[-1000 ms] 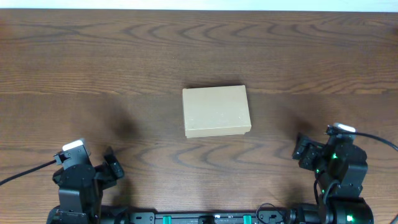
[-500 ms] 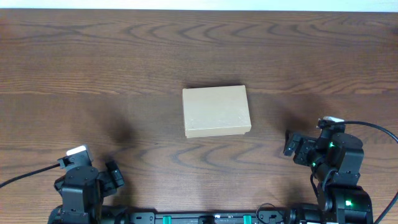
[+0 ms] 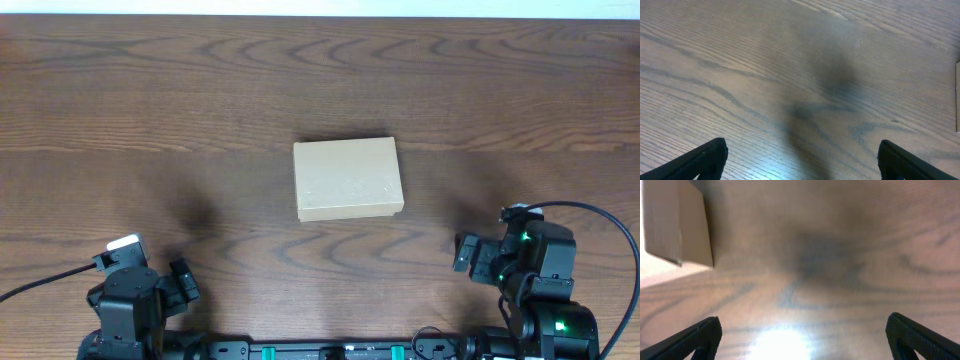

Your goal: Pack container

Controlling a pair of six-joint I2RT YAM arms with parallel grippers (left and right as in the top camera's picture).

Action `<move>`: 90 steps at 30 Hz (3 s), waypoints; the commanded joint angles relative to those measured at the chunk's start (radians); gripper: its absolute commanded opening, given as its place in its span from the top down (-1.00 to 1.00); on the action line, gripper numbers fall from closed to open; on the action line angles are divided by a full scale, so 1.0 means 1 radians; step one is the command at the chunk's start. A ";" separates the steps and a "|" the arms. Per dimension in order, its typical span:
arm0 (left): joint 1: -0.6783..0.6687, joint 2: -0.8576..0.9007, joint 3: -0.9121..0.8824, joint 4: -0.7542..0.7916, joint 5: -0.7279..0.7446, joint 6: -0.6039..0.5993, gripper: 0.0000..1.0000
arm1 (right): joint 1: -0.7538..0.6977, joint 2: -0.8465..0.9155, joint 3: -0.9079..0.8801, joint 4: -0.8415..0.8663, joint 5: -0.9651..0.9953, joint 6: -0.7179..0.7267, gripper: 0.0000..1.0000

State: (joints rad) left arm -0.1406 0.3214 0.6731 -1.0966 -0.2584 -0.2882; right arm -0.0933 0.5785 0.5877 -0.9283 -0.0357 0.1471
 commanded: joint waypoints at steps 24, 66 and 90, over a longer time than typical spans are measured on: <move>-0.004 -0.002 -0.001 -0.003 -0.014 -0.004 -0.91 | 0.167 -0.485 -0.435 0.722 -0.018 -0.039 -0.99; -0.004 -0.002 -0.001 -0.003 -0.014 -0.004 -0.91 | 0.162 -0.541 -0.565 0.953 0.032 -0.185 -0.98; -0.004 -0.002 -0.001 -0.003 -0.014 -0.004 -0.91 | 0.167 -0.537 -0.582 0.853 0.043 -0.174 -0.98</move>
State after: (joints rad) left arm -0.1406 0.3214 0.6731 -1.0969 -0.2623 -0.2882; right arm 0.0650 0.0498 0.0086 -0.0711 -0.0029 -0.0341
